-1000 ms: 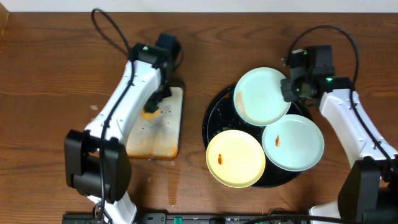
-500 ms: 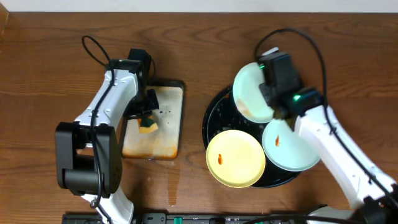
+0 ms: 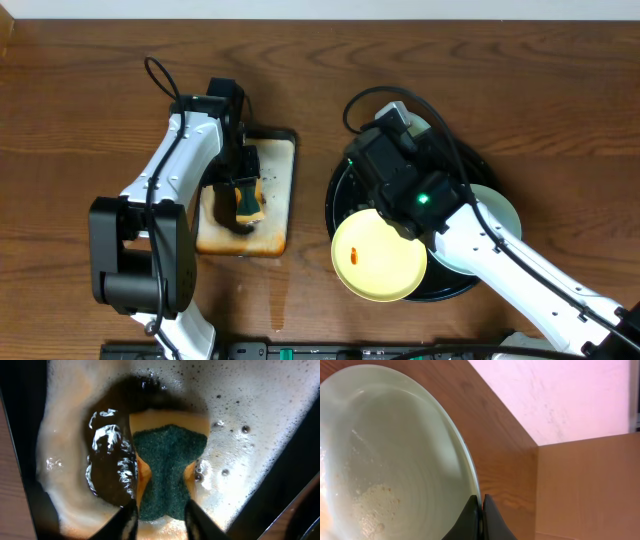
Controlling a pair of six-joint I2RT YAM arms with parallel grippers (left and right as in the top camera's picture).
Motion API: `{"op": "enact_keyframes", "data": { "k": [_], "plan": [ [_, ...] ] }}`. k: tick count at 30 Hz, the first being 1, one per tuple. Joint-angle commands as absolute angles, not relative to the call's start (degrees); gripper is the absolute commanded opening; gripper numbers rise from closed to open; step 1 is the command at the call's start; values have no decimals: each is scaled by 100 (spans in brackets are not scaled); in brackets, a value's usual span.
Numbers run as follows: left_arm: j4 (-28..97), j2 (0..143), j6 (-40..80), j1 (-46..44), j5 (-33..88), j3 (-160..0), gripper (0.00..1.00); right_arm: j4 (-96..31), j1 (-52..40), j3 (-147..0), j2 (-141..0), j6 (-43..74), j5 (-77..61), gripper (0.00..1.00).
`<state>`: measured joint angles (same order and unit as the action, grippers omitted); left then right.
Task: Clean dirty plates on tray and stack at the side
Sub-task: 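Lift the cleaned green plate with the right gripper and set it right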
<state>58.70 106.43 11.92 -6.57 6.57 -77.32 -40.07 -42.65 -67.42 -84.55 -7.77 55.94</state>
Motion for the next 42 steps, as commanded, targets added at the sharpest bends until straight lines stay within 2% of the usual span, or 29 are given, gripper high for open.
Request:
{"op": "enact_keyframes", "data": {
  "k": [1, 4, 7, 9, 10, 11, 26, 42],
  "plan": [
    [5902, 10501, 1140, -655, 705, -7730, 38, -4047, -4353, -6740, -8388, -620, 6020, 1],
    [5902, 10501, 1140, -655, 705, -7730, 45, -4167, -4377, -6740, -8388, -572, 6025, 1],
    [5902, 10501, 1140, -655, 705, -7730, 62, -4265, -4375, -6740, -8388, -401, 6023, 1],
    [5902, 10501, 1140, -655, 705, -7730, 68, -4274, -4375, -6740, -8388, -333, 6023, 1],
    [5900, 10501, 1140, -655, 705, -7730, 76, -4274, -4375, -6740, -8388, -325, 6023, 1],
    [5900, 10501, 1140, -655, 705, -7730, 79, -4274, -4375, -6740, -8388, -325, 6025, 1],
    [5900, 10501, 1140, -655, 707, -7730, 88, -4268, -4375, -6740, -8388, -322, 6407, 1],
    [5900, 10501, 1140, -655, 707, -7730, 89, -4270, -4375, -6740, -8388, -325, 6407, 1]
  ]
}}
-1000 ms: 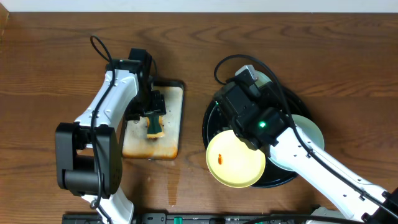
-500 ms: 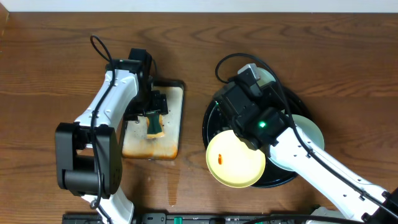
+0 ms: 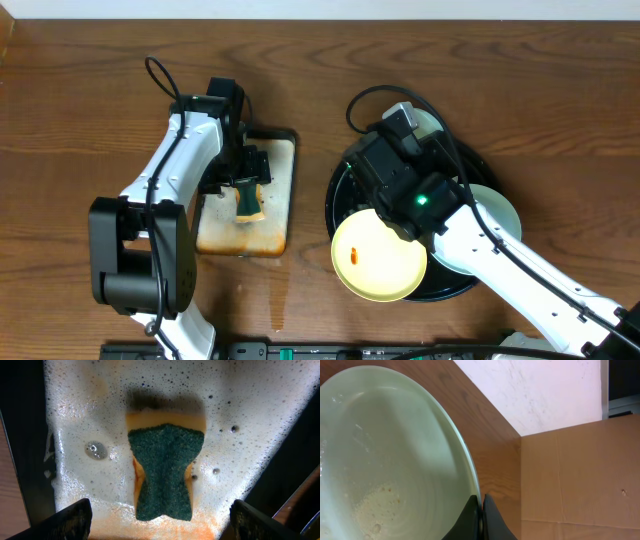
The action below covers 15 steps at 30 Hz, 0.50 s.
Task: Clean dirty plates on tray and stack at the side
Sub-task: 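Lift the cleaned green plate with the right gripper and set it right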
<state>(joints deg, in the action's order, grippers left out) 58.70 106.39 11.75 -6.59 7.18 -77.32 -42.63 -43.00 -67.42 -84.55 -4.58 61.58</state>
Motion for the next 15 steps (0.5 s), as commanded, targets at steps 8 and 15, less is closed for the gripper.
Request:
{"op": "enact_keyframes", "data": {
  "k": [8, 15],
  "plan": [
    [5900, 10501, 1140, -655, 707, -7730, 89, -4272, -4375, -6740, -8388, -327, 6407, 1],
    [5900, 10501, 1140, -655, 707, -7730, 89, -4270, -4375, -6740, -8388, -325, 6407, 1]
  ]
}}
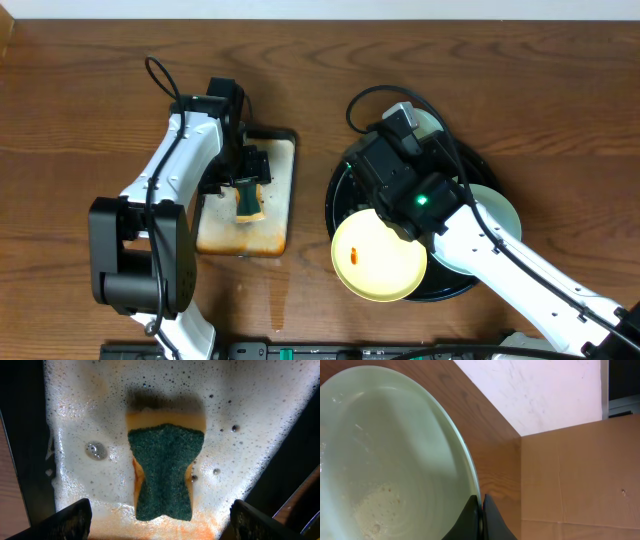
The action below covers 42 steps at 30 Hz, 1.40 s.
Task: Clean dirty plates on tray and stack at the side
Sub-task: 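Lift the cleaned green plate with the right gripper and set it right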
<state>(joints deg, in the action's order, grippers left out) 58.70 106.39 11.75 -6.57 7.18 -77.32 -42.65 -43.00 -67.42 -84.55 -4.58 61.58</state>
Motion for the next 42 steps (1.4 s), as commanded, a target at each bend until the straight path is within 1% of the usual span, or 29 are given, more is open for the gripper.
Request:
{"op": "enact_keyframes", "data": {
  "k": [1, 5, 7, 9, 10, 12, 14, 17, 20, 22, 23, 24, 27, 32, 37, 42],
  "plan": [
    [5898, 10501, 1140, -655, 705, -7730, 89, -4272, -4375, -6740, -8388, -325, 6407, 1],
    [5900, 10501, 1140, -655, 707, -7730, 89, -4270, -4368, -6740, -8388, -316, 6405, 1],
    [5900, 10501, 1140, -655, 707, -7730, 89, -4270, -4303, -6740, -8388, 21, 6392, 1],
    [5900, 10501, 1140, -655, 707, -7730, 89, -4270, -4130, -6740, -8388, 405, 5933, 1],
    [5900, 10501, 1140, -655, 707, -7730, 89, -4274, -3951, -6740, -8381, 427, 5218, 1],
    [5900, 10501, 1140, -655, 707, -7730, 89, -4327, -3498, -6740, -8342, 580, 4038, 1],
    [5900, 10501, 1140, -655, 707, -7730, 89, -4355, -3041, -6740, -8270, 858, 3505, 1],
    [5900, 10501, 1140, -655, 707, -7730, 89, -4244, -2248, -6740, -8082, 899, 2543, 1],
    [5900, 10501, 1140, -655, 705, -7730, 89, -4171, -1271, -6740, -7881, 910, 1422, 1],
    [5900, 10501, 1140, -655, 707, -7730, 89, -4193, -440, -6740, -7837, 1059, 851, 1],
    [5900, 10501, 1140, -655, 707, -7730, 90, -4209, -115, -6740, -7839, 1111, 696, 1],
    [5900, 10501, 1140, -655, 705, -7730, 90, -4248, 454, -6740, -7887, 1229, 502, 1],
    [5900, 10501, 1140, -655, 707, -7730, 90, -4309, 1673, -6740, -8062, 1476, 108, 1],
    [5900, 10501, 1140, -655, 705, -7730, 89, -4355, 3168, -6737, -8604, 1894, -360, 1],
    [5900, 10501, 1140, -655, 705, -7730, 89, -4176, 4036, -6737, -9351, 2340, -545, 1],
    [5900, 10501, 1140, -655, 707, -7730, 89, -4027, 4278, -6737, -10210, 2331, -541, 1]
  ]
}}
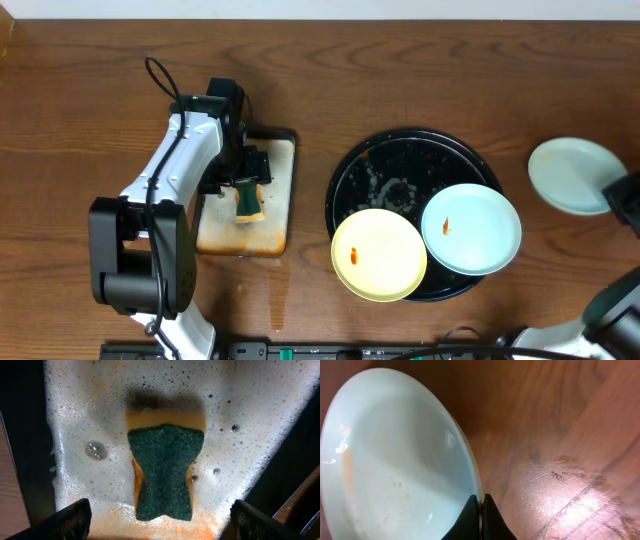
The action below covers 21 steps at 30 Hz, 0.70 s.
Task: Clean dirty plates on tray and stack at the side
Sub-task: 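Lift the cleaned green plate with the right gripper and set it right, then move the right gripper back and grasp the second pale green plate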
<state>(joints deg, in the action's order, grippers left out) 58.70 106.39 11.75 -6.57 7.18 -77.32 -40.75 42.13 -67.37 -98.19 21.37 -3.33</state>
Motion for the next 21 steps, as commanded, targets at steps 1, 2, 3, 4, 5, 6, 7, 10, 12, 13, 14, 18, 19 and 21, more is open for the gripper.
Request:
{"op": "enact_keyframes", "data": {
  "k": [1, 2, 3, 4, 5, 6, 7, 10, 12, 13, 14, 18, 19, 21],
  "plan": [
    [5900, 10501, 1140, -655, 707, -7730, 89, -3975, 4278, -6737, -10324, 2309, -543, 1],
    [5900, 10501, 1140, -655, 705, -7730, 90, -3922, 4278, -6737, -10407, 2305, -543, 2],
    [5900, 10501, 1140, -655, 707, -7730, 90, -3870, 4278, -6737, -10464, 2231, -635, 7],
    [5900, 10501, 1140, -655, 707, -7730, 90, -3822, 4276, -6737, -10473, 2078, -770, 21],
    [5900, 10501, 1140, -655, 707, -7730, 90, -3800, 4272, -6740, -10460, 1951, -956, 33],
    [5900, 10501, 1140, -655, 707, -7730, 90, -3798, 4270, -6740, -10412, 1938, -1140, 40],
    [5900, 10501, 1140, -655, 705, -7730, 90, -3795, 4268, -6740, -10353, 1927, -1341, 42],
    [5900, 10501, 1140, -655, 705, -7730, 90, -3758, 4239, -6740, -10031, 1820, -2058, 45],
    [5900, 10501, 1140, -655, 705, -7730, 90, -3780, 4193, -6740, -9730, 1638, -2630, 46],
    [5900, 10501, 1140, -655, 707, -7730, 90, -3822, 4147, -6740, -9526, 1559, -2958, 47],
    [5900, 10501, 1140, -655, 705, -7730, 90, -3870, 4091, -6740, -9356, 1507, -3179, 47],
    [5900, 10501, 1140, -655, 707, -7730, 90, -4209, 3529, -6740, -8473, 1164, -3579, 46],
    [5900, 10501, 1140, -655, 707, -7730, 90, -4296, 3345, -6740, -8296, 1052, -3559, 46],
    [5900, 10501, 1140, -655, 707, -7730, 90, -4515, 2888, -6740, -7953, 847, -3358, 46]
  ]
}}
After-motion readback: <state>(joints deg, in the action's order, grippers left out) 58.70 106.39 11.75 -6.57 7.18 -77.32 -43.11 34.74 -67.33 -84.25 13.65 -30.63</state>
